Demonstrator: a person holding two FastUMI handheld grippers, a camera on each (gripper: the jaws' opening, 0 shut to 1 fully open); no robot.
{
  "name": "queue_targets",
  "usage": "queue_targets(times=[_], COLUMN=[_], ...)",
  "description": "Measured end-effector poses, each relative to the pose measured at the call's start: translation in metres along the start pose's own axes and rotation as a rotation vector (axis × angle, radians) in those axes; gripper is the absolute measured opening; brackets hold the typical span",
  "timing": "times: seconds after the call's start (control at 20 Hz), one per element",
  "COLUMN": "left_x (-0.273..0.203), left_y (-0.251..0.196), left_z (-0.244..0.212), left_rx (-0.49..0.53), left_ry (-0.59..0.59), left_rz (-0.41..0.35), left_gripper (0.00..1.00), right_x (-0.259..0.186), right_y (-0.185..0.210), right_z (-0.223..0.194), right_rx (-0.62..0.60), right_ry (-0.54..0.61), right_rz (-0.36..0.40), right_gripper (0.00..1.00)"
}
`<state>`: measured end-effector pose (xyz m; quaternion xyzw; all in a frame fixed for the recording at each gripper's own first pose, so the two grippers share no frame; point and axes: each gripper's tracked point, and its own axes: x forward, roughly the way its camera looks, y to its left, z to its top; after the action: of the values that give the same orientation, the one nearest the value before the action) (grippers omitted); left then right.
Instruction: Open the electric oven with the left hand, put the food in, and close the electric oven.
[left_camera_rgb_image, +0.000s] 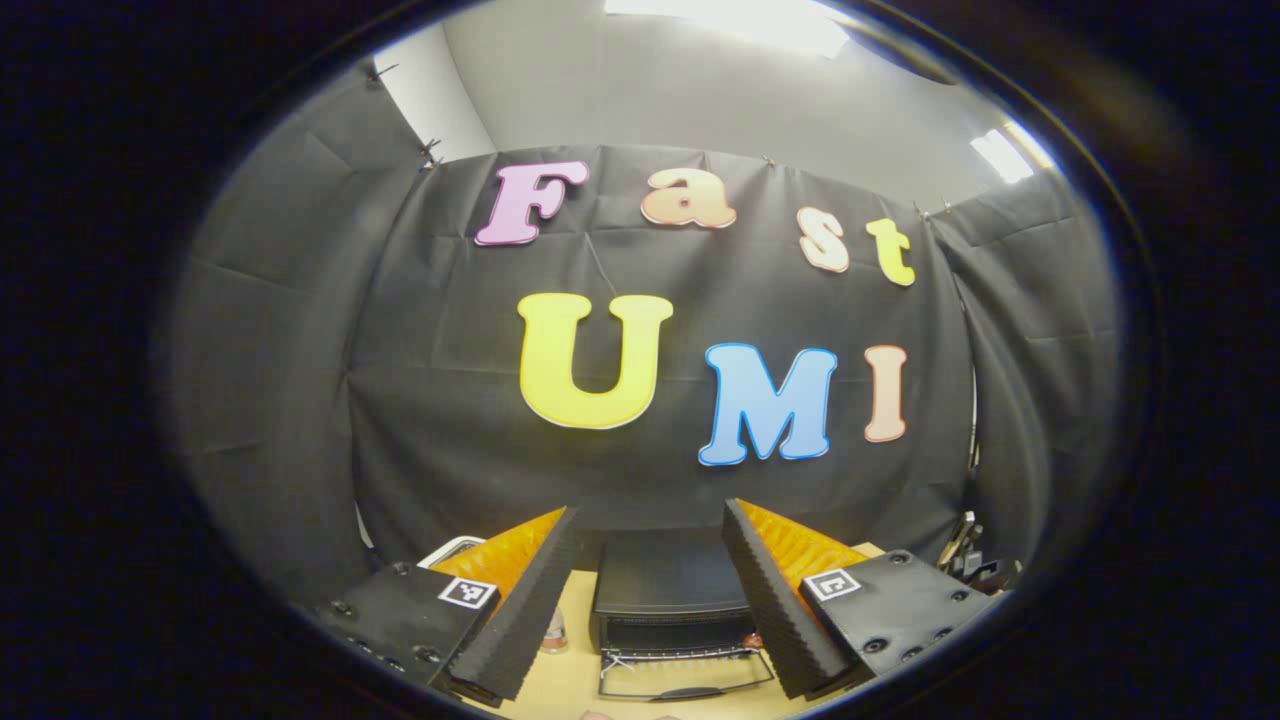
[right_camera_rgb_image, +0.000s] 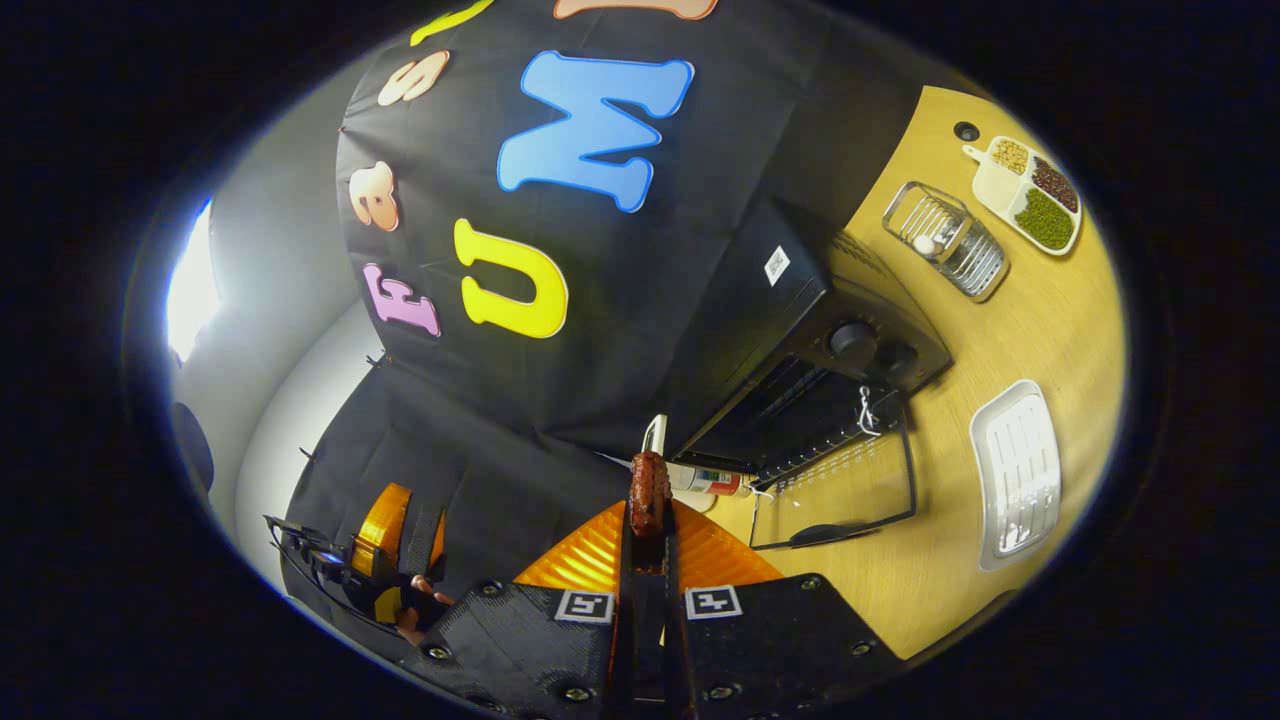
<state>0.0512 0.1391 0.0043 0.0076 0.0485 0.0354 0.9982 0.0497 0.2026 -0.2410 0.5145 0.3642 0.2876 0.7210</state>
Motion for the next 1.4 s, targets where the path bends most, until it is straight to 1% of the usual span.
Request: queue_targets(times=[0.1, 0.25, 0.45, 0.6, 0.7, 0.75, 0.85, 0.95, 1.15, 1.25, 1.3, 1.35, 1.4], left_x=[-0.003, -0.004, -0.009, -0.011, -0.016, -0.016, -0.018, -0.021, -0.023, -0.022, -0.02, -0.018, -0.017], left_y=[0.011, 0.027, 0.042, 0.051, 0.059, 0.062, 0.067, 0.076, 0.086, 0.088, 0.088, 0.087, 0.085], left_z=[0.004, -0.004, -0.013, -0.019, -0.026, -0.028, -0.027, -0.029, -0.035, -0.037, -0.036, -0.037, -0.038], left_rx=[-0.007, -0.006, 0.001, 0.008, 0.028, 0.037, 0.045, 0.047, 0.034, 0.029, 0.026, 0.024, 0.021], left_ry=[-0.007, 0.014, 0.048, 0.074, 0.093, 0.098, 0.102, 0.11, 0.123, 0.124, 0.124, 0.124, 0.123], left_rz=[0.005, 0.02, 0.034, 0.043, 0.053, 0.058, 0.059, 0.066, 0.07, 0.067, 0.064, 0.06, 0.056], left_gripper=[1.0, 1.0, 1.0, 1.0, 1.0, 1.0, 1.0, 1.0, 1.0, 1.0, 1.0, 1.0, 1.0], right_x=[0.022, 0.056, 0.099, 0.129, 0.149, 0.158, 0.17, 0.177, 0.186, 0.188, 0.189, 0.189, 0.188], right_y=[-0.005, -0.024, -0.061, -0.091, -0.1, -0.109, -0.119, -0.123, -0.144, -0.147, -0.152, -0.158, -0.158], right_z=[-0.002, -0.003, -0.004, 0.0, 0.004, 0.007, 0.01, 0.016, 0.035, 0.041, 0.042, 0.04, 0.044], right_rx=[0.02, 0.045, 0.053, 0.065, 0.101, 0.108, 0.107, 0.104, 0.074, 0.049, 0.04, 0.022, -0.007], right_ry=[-0.004, -0.017, -0.03, -0.081, -0.125, -0.146, -0.174, -0.205, -0.274, -0.289, -0.279, -0.272, -0.269], right_rz=[-0.009, -0.04, -0.119, -0.194, -0.209, -0.234, -0.265, -0.271, -0.34, -0.382, -0.431, -0.48, -0.494], right_gripper=[0.12, 0.12, 0.12, 0.12, 0.12, 0.12, 0.12, 0.12, 0.12, 0.12, 0.12, 0.16, 0.19])
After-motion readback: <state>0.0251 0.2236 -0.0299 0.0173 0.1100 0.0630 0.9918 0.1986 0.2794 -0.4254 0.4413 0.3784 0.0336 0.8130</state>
